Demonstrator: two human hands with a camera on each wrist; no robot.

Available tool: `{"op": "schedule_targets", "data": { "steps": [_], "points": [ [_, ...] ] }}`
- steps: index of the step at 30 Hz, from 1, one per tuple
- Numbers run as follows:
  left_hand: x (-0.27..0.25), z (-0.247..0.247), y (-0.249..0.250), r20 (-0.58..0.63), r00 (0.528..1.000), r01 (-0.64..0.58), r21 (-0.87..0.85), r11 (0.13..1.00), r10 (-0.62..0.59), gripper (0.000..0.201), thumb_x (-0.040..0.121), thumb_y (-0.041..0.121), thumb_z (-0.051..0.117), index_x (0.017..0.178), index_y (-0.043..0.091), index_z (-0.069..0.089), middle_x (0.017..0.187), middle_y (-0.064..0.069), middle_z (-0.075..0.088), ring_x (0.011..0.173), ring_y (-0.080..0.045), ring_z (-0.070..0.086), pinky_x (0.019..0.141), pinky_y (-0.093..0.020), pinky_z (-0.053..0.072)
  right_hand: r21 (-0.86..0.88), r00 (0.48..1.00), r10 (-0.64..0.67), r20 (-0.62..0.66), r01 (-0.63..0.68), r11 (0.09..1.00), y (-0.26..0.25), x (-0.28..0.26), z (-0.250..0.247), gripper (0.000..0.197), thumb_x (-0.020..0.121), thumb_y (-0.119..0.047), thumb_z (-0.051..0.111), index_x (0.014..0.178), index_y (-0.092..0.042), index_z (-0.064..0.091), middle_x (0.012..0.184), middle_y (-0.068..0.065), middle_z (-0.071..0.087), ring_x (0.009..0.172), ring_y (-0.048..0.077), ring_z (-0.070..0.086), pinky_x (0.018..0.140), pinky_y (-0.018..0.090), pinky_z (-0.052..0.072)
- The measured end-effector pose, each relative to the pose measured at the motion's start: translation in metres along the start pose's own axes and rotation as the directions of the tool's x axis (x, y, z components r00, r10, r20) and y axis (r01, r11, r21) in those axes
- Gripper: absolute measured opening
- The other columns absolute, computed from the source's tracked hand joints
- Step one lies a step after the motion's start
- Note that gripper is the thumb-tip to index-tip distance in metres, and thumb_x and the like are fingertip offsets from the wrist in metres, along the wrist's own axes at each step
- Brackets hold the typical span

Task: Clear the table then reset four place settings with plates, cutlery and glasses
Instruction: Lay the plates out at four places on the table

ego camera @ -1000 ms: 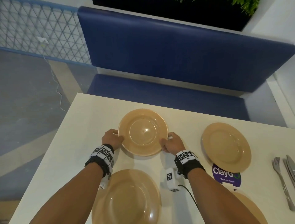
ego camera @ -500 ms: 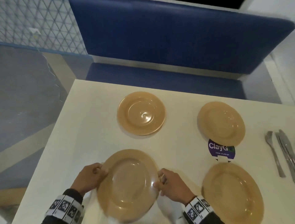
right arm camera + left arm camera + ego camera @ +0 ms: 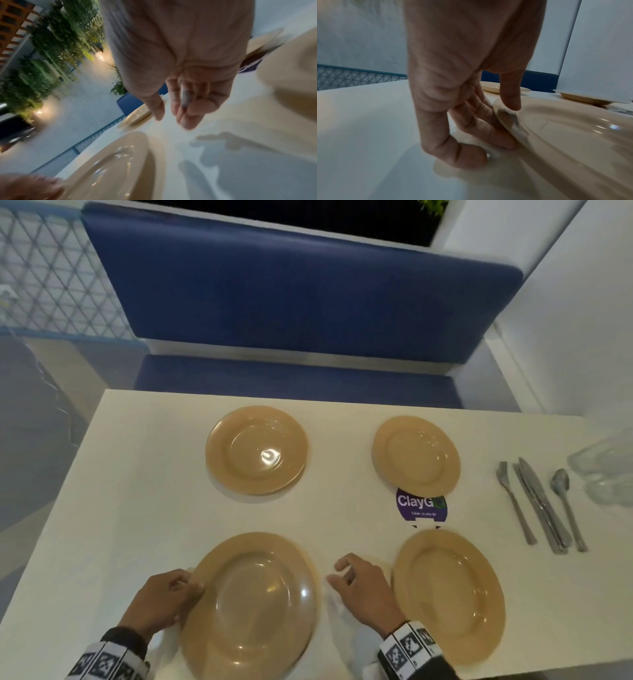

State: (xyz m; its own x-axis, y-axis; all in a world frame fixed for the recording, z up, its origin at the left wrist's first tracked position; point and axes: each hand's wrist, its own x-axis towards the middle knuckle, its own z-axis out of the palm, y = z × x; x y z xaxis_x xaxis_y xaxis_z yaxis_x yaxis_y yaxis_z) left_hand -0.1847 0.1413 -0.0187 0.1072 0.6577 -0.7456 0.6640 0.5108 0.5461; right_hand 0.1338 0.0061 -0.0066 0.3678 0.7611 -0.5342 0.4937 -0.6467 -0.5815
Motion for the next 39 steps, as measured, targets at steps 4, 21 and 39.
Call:
{"op": "schedule_targets", "data": {
  "steps": [4, 21, 39],
  "points": [
    [0.004, -0.003, -0.001, 0.013, 1.000, 0.012, -0.016, 1.000, -0.011, 0.054, 0.042, 0.050, 0.071, 0.083, 0.016, 0.077, 0.088, -0.003, 0.077, 0.086, -0.029, 0.072, 0.065, -0.034, 0.056, -0.205, 0.926, 0.076, -0.371, -0.161, 0.965, 0.056, -0.010, -0.036, 0.039, 0.090, -0.056, 0.048, 0.109, -0.024, 0.059, 0.105, -0.001, 0.063, 0.096, 0.019, 0.059, 0.077, 0.030, 0.045],
    [0.020, 0.000, -0.008, -0.023, 1.000, -0.012, 0.031, 0.999, 0.013, 0.016, 0.066, 0.023, 0.078, 0.080, 0.015, 0.078, 0.087, -0.005, 0.078, 0.085, -0.029, 0.071, 0.069, -0.036, 0.052, -0.191, 0.913, 0.304, -0.273, -0.361, 0.913, 0.103, -0.039, -0.049, 0.074, 0.092, -0.058, 0.050, 0.147, -0.011, 0.036, 0.157, 0.014, 0.027, 0.145, 0.034, 0.022, 0.118, 0.043, 0.023],
    [-0.088, 0.174, 0.180, 0.010, 0.742, -0.648, 0.267, 0.714, 0.670, 0.022, 0.092, 0.037, 0.067, 0.074, 0.025, 0.062, 0.066, 0.004, 0.068, 0.062, -0.010, 0.063, 0.060, -0.022, 0.050, -0.053, 0.974, 0.021, -0.227, -0.034, 0.998, 0.143, -0.030, -0.132, 0.036, 0.089, -0.022, 0.066, 0.061, -0.033, 0.047, 0.060, -0.011, 0.056, 0.063, -0.001, 0.052, 0.061, 0.011, 0.038]
  ]
}}
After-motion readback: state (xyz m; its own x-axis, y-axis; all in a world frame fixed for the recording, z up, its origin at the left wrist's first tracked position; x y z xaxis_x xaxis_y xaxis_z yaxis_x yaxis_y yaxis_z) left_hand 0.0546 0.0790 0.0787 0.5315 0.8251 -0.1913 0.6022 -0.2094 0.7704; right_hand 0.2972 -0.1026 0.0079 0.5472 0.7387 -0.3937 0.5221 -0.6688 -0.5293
